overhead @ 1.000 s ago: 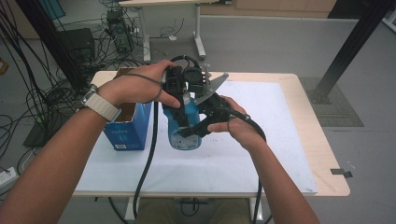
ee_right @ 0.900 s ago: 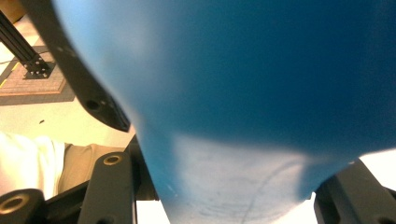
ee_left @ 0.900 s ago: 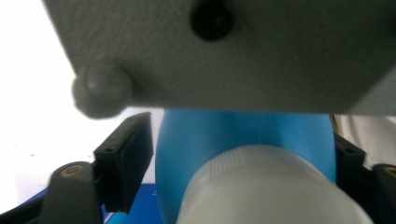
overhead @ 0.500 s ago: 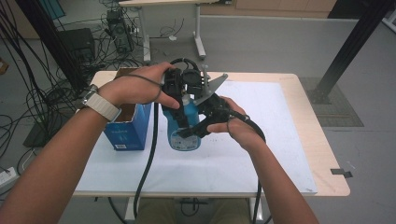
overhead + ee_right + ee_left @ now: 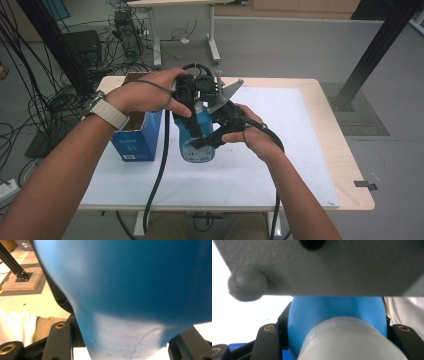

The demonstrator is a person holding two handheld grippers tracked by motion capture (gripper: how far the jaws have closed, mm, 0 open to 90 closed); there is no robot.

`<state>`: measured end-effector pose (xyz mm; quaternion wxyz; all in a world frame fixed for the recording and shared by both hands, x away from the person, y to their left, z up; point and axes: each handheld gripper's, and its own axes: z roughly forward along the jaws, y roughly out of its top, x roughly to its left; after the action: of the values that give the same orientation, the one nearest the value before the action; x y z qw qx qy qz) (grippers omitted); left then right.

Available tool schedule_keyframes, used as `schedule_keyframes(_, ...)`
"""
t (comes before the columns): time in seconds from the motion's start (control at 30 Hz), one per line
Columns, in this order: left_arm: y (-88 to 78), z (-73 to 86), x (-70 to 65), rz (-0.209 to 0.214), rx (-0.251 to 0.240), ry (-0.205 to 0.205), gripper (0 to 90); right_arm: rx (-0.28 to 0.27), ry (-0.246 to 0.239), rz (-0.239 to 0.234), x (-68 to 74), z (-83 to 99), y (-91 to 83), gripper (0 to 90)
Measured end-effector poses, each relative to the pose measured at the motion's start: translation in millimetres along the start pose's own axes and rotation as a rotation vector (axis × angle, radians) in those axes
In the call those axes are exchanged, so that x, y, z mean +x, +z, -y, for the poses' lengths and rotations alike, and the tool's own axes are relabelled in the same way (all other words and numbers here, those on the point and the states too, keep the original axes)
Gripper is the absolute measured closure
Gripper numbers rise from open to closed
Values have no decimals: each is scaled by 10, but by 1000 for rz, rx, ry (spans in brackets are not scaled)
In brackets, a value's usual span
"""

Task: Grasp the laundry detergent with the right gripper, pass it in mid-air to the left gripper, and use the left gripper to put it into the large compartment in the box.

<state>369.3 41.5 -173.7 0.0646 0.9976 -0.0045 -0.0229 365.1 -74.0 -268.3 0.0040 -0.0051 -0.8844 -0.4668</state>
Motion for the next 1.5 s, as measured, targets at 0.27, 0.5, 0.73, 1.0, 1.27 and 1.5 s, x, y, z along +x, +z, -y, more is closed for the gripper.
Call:
schedule_keyframes(0.27, 1, -5, -10, -2, -3, 0, 398, 3, -1, 1, 9, 3, -11, 440)
schedule_keyframes(0.5, 2, -8, -18, -6, -7, 5, 398, 3, 1, 6, 16, 7, -19, 440)
schedule_keyframes(0.73, -3, -11, -17, -4, -8, 3, 397, 11, 28, -2, 34, -1, -38, 440)
schedule_keyframes(1.0, -14, -7, -17, -5, -12, -2, 398, 12, 28, -4, 32, -13, -46, 440)
schedule_keyframes(1.27, -16, 0, -19, -7, -20, -7, 397, 18, 26, -2, 28, -21, -52, 440)
schedule_keyframes(1.5, -22, 16, -24, -9, -31, -11, 397, 20, 24, -2, 28, -32, -54, 440)
